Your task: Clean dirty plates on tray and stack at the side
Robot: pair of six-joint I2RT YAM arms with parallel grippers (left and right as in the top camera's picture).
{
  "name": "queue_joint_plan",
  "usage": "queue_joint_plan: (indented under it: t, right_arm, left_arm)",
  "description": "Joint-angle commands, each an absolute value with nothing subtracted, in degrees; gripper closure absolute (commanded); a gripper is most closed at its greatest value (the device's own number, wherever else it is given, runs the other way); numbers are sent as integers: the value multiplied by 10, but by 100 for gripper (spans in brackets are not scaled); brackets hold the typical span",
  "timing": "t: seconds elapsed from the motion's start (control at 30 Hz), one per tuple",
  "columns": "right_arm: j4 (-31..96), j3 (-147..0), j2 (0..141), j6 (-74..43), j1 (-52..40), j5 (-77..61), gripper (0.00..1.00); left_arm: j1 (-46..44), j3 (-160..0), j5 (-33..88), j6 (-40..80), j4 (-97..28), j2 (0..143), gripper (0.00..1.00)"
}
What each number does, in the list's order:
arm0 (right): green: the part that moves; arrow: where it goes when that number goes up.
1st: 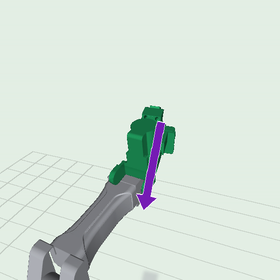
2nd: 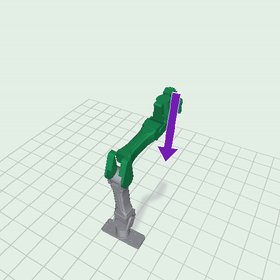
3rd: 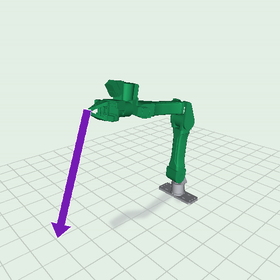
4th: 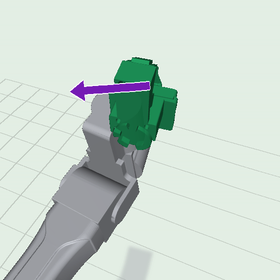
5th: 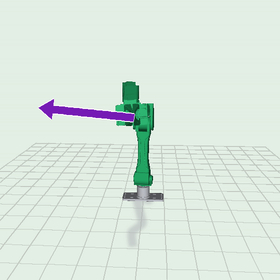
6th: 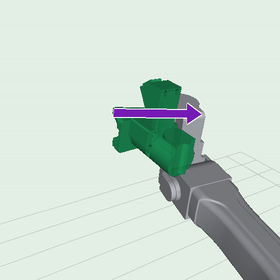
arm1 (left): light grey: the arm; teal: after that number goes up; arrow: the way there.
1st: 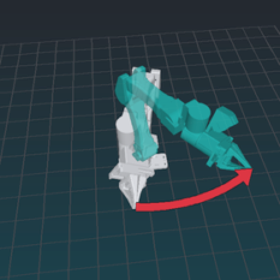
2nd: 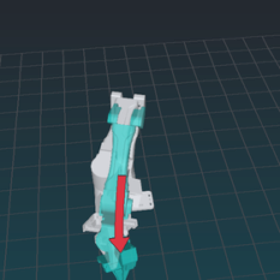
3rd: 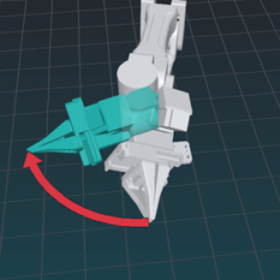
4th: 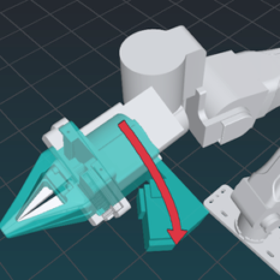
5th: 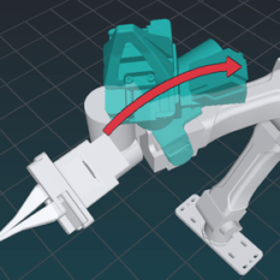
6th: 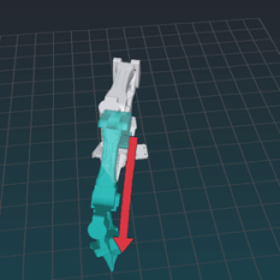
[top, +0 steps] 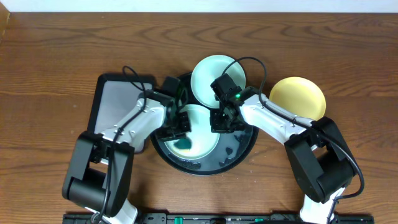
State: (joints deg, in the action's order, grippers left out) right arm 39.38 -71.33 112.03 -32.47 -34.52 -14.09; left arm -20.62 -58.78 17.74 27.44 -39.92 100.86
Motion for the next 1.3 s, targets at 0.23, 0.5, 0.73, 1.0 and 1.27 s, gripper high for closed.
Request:
queue_joint_plan:
  t: [0.23,0.5,0.73,1.0,1.27]
  right_arm:
    - [394,-723,1125,-325,-348,-138,99]
    - [392,-723,1125,-321,-346,-142,99]
    - [392,-723,1125,-321,-345,-145,99]
    - [409,-750,1088,-251,-345,-124,99]
    - [431,-754,981,-191,-370,19,99]
  left_arm:
    - [-196,-595,114,300,-294,1015,92]
    - [-122,-711,111,249,-395,1001,93]
    - [-118,-784,111,209,-458,960,92]
    - [-87,-788,110,208,-467,934,93]
    - [-66,-788,110,206,-467,934,93]
